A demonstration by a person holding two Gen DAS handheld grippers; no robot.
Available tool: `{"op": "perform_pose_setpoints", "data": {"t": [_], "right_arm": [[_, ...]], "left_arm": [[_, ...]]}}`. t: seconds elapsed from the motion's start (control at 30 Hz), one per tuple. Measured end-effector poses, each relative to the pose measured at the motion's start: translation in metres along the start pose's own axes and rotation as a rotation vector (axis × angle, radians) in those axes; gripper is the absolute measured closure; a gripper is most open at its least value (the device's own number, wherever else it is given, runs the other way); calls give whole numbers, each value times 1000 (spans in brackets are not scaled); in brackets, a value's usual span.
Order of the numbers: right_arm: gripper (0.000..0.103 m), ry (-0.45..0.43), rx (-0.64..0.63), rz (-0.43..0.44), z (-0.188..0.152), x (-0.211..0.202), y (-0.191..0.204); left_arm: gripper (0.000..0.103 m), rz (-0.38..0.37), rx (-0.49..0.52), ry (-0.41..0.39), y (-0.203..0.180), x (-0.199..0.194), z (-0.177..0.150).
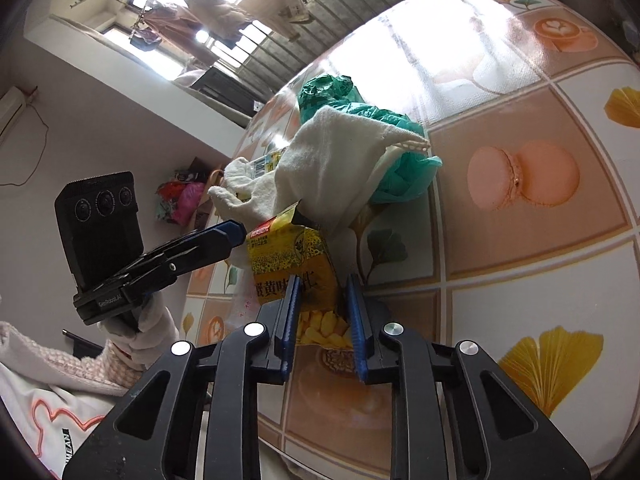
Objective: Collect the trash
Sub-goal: 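Grasp the yellow snack box with the right tool while the left tool holds the glove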
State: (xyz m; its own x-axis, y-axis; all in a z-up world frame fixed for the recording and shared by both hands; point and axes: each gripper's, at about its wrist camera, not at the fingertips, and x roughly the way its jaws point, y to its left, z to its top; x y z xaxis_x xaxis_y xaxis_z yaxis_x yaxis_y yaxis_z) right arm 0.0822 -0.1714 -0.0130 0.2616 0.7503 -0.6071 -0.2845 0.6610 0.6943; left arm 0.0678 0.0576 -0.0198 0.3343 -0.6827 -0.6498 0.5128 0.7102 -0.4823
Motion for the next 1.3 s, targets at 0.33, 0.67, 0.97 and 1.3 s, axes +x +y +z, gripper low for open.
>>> {"op": "perform_pose_setpoints", "data": {"t": [0.33, 0.67, 0.97, 1.3], "right_arm": [[95, -140, 38, 5, -17, -53, -11], [95, -231, 176, -46, -19, -42, -25], [95, -233, 211, -38, -21, -47, -38], [95, -226, 216, -40, -24, -50, -42]], "left_arm": [[85, -41, 46, -72, -10, -21, 17], [71, 168, 84, 14, 5, 25, 43], [71, 238, 167, 87, -5, 44, 39], [54, 228, 232, 131, -26, 54, 38]]}}
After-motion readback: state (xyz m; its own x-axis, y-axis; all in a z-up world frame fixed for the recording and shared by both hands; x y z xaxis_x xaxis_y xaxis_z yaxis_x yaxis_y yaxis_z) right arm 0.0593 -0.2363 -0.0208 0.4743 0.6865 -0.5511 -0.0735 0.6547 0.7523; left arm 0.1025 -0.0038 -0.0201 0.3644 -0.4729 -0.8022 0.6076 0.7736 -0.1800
